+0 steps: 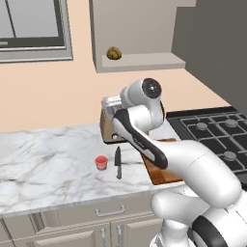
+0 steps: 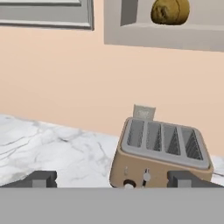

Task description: Pick the bread, place it on the cutting board, pick the jam, place it on the counter, and close the cabinet.

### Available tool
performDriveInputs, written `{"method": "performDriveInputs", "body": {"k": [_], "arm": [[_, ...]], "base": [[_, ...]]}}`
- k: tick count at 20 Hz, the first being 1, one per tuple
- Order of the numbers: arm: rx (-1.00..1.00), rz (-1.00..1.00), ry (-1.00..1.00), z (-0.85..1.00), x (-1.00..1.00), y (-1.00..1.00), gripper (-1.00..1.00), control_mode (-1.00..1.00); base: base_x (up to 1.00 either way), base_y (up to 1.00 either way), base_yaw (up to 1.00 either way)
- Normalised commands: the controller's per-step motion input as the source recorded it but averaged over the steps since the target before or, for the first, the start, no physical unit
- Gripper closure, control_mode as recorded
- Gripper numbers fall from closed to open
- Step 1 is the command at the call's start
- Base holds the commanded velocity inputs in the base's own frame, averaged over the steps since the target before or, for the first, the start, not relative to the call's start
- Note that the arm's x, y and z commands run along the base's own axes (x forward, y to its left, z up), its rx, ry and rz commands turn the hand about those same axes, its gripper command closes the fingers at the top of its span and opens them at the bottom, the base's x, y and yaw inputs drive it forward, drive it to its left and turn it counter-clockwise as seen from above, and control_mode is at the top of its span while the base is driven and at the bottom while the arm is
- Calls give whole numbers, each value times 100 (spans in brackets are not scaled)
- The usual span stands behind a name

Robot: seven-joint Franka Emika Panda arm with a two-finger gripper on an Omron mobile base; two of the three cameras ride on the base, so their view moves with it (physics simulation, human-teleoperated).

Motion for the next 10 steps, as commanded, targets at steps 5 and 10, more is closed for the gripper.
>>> {"method": "performDriveInputs", "body": {"k": [5,10], "arm": [[0,0,0,41,-2,-13,-100,-100],[0,0,0,44,0,-21,-100,-100]], "base": [[0,0,0],[0,0,0]]}}
